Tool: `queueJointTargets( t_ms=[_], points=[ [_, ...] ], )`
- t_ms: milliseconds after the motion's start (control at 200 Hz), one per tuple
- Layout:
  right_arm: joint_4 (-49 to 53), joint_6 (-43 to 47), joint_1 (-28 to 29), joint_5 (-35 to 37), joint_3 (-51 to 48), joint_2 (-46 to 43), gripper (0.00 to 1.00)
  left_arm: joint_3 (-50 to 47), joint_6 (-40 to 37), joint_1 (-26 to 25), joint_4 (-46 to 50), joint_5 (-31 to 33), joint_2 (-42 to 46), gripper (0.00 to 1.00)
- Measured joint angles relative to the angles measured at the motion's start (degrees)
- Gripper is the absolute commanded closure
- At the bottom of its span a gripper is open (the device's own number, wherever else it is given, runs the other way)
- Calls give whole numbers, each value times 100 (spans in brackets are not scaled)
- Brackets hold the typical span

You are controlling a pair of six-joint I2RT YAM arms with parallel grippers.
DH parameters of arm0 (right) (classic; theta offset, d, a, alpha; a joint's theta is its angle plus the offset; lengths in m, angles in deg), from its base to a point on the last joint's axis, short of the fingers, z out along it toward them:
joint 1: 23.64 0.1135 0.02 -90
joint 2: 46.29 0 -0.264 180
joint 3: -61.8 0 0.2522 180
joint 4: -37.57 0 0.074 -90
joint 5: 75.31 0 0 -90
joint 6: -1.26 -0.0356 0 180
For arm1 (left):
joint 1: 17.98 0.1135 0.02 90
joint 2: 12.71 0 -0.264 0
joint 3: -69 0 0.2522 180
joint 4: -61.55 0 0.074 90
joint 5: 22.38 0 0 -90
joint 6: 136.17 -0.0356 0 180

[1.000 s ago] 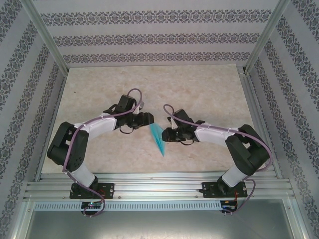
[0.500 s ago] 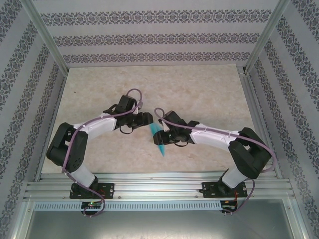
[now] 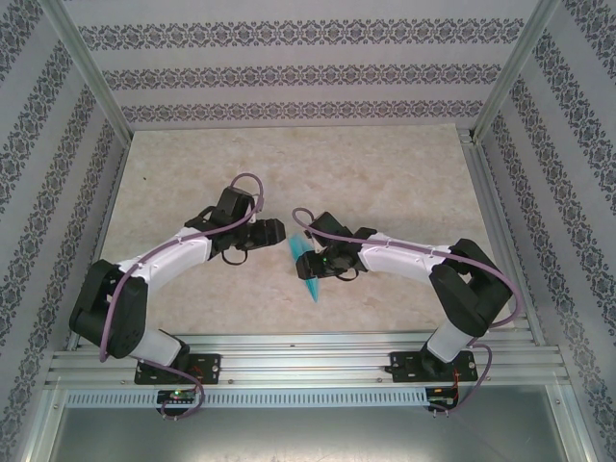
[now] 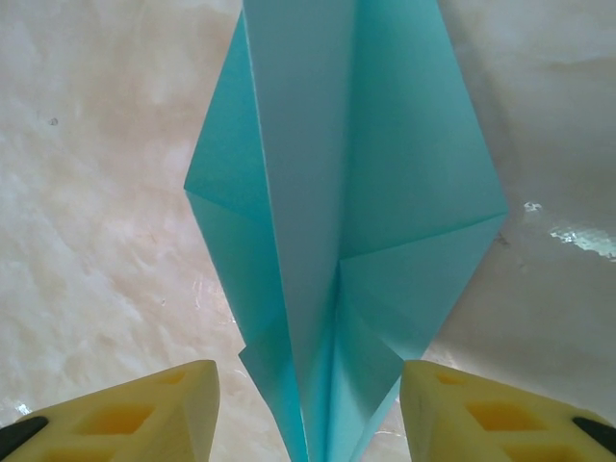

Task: Fold a paper plane with a square sheet of paper (fold left side to right side)
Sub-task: Pick up the paper plane at the center of the table.

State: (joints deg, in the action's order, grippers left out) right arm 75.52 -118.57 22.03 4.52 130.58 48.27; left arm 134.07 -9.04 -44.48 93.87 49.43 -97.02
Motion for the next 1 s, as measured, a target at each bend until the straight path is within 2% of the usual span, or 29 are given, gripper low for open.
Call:
queueJointTargets(
  t_ms=[205,445,624,999],
  points=[
    [98,-2,37,96,0,0,42,-17,-85,24,144,149,57,32],
    [136,-2,122,98,98,66,50,-33,-173,24,330,380,306,32],
    [140,-2,122,98,264,227,52,-76,-262,28,428,511,452,31],
    [361,76,160,140,461,433,73,-103,-328,61,557,573,472,31]
  ],
)
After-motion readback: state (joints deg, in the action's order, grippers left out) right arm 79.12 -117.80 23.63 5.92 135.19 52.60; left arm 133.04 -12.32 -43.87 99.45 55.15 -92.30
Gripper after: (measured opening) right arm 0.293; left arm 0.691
